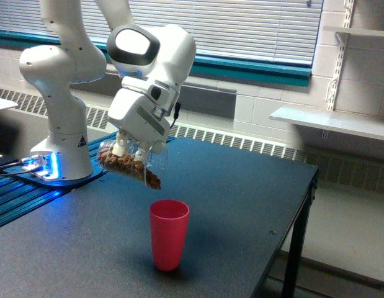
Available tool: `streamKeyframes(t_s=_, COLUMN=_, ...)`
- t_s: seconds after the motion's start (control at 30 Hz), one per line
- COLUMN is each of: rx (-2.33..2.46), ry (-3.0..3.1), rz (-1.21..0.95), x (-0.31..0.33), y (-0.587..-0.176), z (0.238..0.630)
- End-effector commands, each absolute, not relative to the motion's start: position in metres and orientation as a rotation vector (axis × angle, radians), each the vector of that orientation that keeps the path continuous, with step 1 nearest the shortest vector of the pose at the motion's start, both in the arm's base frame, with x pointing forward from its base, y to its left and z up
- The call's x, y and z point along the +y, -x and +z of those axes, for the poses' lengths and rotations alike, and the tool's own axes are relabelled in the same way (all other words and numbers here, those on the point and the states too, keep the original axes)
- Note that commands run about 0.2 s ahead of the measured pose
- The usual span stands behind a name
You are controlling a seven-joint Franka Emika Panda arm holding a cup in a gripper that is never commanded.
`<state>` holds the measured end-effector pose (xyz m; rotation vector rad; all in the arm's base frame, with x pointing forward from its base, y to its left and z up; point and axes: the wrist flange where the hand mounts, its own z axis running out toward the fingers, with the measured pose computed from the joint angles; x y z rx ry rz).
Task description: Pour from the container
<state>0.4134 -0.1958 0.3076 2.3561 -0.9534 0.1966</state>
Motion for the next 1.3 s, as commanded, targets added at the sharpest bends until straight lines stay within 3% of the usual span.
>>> streamKeyframes(t_s=0.03, rx=-0.951, ry=-2.333, rz=0.207, x=-0.1921, y=-0.4192, z=0.3130)
streamKeyframes(t_s=1.3, rx=-0.960, ry=-2.257, rz=0.170, x=-0.1881, y=-0.4263, z=0.3173)
